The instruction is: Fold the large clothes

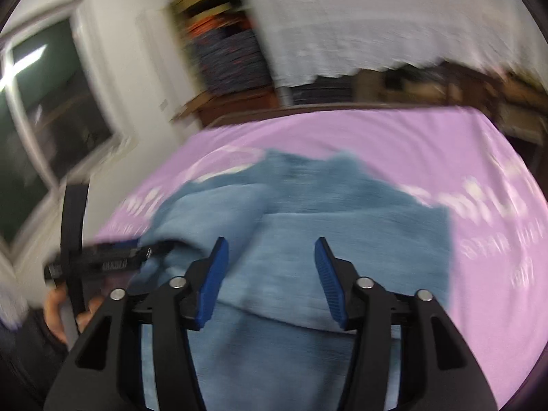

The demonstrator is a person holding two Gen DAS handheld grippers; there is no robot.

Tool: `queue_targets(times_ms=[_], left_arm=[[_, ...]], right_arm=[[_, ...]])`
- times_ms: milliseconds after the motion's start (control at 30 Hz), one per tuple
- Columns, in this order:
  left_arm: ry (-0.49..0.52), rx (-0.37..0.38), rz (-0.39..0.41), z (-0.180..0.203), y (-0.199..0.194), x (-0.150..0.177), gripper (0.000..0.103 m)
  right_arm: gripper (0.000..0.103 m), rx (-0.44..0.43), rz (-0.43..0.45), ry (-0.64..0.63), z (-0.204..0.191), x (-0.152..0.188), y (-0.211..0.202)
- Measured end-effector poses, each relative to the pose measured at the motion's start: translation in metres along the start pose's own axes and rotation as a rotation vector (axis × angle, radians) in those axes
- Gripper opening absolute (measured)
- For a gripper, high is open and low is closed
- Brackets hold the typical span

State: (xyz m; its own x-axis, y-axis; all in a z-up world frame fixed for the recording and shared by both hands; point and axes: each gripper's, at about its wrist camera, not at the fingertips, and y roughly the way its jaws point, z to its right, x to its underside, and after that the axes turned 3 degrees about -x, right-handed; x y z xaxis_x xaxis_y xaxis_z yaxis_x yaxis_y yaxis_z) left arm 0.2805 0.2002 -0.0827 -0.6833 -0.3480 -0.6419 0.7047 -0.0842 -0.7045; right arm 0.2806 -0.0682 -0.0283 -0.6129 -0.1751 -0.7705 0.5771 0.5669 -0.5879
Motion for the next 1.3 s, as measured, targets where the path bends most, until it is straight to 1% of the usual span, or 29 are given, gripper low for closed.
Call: queue_targets(times_ms=[33, 67, 100, 167, 267, 333, 367, 467, 500, 533, 633, 667, 700, 767, 833, 900, 967, 1033, 1100, 1133, 1167, 1200, 1233, 1267, 1300], left_arm=[[-0.027, 0.0, 0.009, -0.009, -0.005, -0.004, 0.091], [-0.076, -0.016, 0.014, -0.024, -0.009, -0.008, 0.09], [-0.118, -0.033, 0.009, -0.035, -0.009, -0.011, 0.09], [-0.167, -0.042, -0.014, -0.05, -0.005, -0.013, 0.09], [-0.198, -0.008, -0.049, -0.053, 0.001, -0.013, 0.09], [-0.179, 0.003, -0.051, -0.047, 0.0, -0.013, 0.09], [-0.149, 0.0, -0.042, -0.04, -0.003, -0.009, 0.09], [-0.063, -0.047, -0.007, -0.021, -0.008, -0.006, 0.09], [-0.039, -0.063, 0.002, -0.017, -0.009, -0.005, 0.09], [-0.017, -0.078, 0.01, -0.014, -0.009, -0.005, 0.09], [0.034, -0.099, 0.019, -0.005, -0.007, -0.001, 0.09], [0.048, -0.101, 0.015, -0.002, -0.004, 0.001, 0.09], [0.058, -0.104, 0.009, 0.001, -0.001, 0.002, 0.09], [0.086, -0.117, -0.008, 0.006, 0.006, 0.005, 0.09], [0.109, -0.127, -0.019, 0.01, 0.013, 0.008, 0.09], [0.137, -0.138, -0.03, 0.016, 0.018, 0.012, 0.09], [0.166, -0.154, -0.039, 0.02, 0.022, 0.015, 0.09], [0.182, -0.165, -0.054, 0.022, 0.028, 0.018, 0.09], [0.187, -0.16, -0.08, 0.023, 0.034, 0.021, 0.09], [0.191, -0.164, -0.083, 0.024, 0.036, 0.022, 0.09], [0.197, -0.169, -0.082, 0.025, 0.036, 0.023, 0.09], [0.203, -0.173, -0.08, 0.025, 0.036, 0.025, 0.09], [0.209, -0.175, -0.078, 0.026, 0.036, 0.025, 0.09], [0.21, -0.177, -0.075, 0.027, 0.034, 0.025, 0.09], [0.21, -0.177, -0.07, 0.027, 0.033, 0.025, 0.09]], right_arm=[[0.056, 0.033, -0.007, -0.095, -0.025, -0.005, 0.009], [0.06, 0.056, -0.009, -0.15, -0.039, -0.007, 0.014], [0.061, 0.082, -0.012, -0.214, -0.054, -0.009, 0.021], [0.063, 0.134, -0.032, -0.344, -0.083, -0.01, 0.04], [0.063, 0.188, -0.067, -0.477, -0.113, -0.008, 0.068], [0.063, 0.223, -0.082, -0.543, -0.126, -0.003, 0.083], [0.063, 0.239, -0.089, -0.565, -0.129, -0.002, 0.089], [0.062, 0.309, -0.102, -0.629, -0.136, 0.006, 0.108], [0.058, 0.338, -0.096, -0.633, -0.135, 0.007, 0.111], [0.045, 0.35, -0.099, -0.624, -0.133, 0.008, 0.113], [0.023, 0.326, -0.11, -0.534, -0.118, -0.001, 0.112], [0.011, 0.329, -0.107, -0.513, -0.113, -0.004, 0.109], [0.009, 0.321, -0.1, -0.469, -0.106, -0.009, 0.103], [0.009, 0.288, -0.078, -0.37, -0.089, -0.019, 0.089], [0.009, 0.268, -0.048, -0.239, -0.062, -0.031, 0.069], [0.009, 0.25, -0.025, -0.108, -0.032, -0.038, 0.051], [0.01, 0.216, -0.016, 0.046, 0.008, -0.04, 0.034], [0.01, 0.189, -0.022, 0.191, 0.05, -0.03, 0.022], [0.01, 0.168, -0.037, 0.279, 0.073, -0.013, 0.016], [0.013, 0.14, -0.059, 0.346, 0.092, 0.0, 0.015], [0.02, 0.124, -0.074, 0.382, 0.1, 0.008, 0.016], [0.023, 0.111, -0.093, 0.427, 0.11, 0.019, 0.017], [0.035, 0.099, -0.108, 0.48, 0.121, 0.03, 0.019], [0.035, 0.084, -0.1, 0.506, 0.127, 0.036, 0.017], [0.035, 0.046, -0.081, 0.538, 0.132, 0.042, 0.014]])
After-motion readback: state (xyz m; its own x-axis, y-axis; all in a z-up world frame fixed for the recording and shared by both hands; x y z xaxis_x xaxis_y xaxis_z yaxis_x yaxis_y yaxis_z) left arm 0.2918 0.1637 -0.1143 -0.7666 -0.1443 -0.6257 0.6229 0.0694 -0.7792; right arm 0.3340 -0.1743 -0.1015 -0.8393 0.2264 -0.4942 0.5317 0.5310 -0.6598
